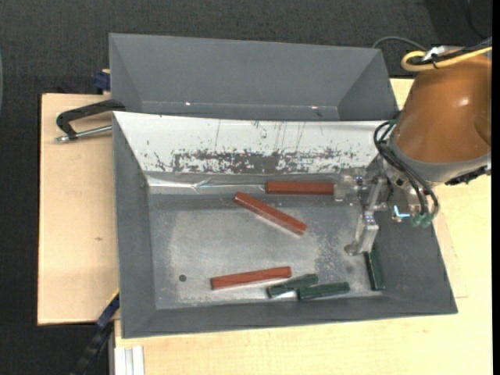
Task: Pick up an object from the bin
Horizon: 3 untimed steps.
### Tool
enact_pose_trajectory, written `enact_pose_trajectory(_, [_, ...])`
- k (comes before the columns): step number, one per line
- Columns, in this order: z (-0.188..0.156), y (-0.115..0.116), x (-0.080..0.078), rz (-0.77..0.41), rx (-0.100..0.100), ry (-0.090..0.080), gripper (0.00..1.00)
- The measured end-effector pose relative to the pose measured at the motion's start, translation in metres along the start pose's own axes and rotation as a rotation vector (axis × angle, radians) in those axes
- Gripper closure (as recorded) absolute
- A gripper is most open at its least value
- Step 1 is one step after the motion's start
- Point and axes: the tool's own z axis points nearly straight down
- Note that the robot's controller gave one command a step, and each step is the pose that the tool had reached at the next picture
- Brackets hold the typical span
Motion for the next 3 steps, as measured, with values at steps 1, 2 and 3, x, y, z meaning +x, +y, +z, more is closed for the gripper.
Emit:
enact_pose_trajectory(1, [-0.004,0.0,-0.002,-0.002,0.001,-0.009,0.0])
enact_pose_trajectory(2, [0.053,0.027,-0.029,-0.012,0.001,-0.015,0.0])
enact_pose_trajectory(3, [0.075,0.073,-0.057,-0.13,0.001,-0.006,0.0])
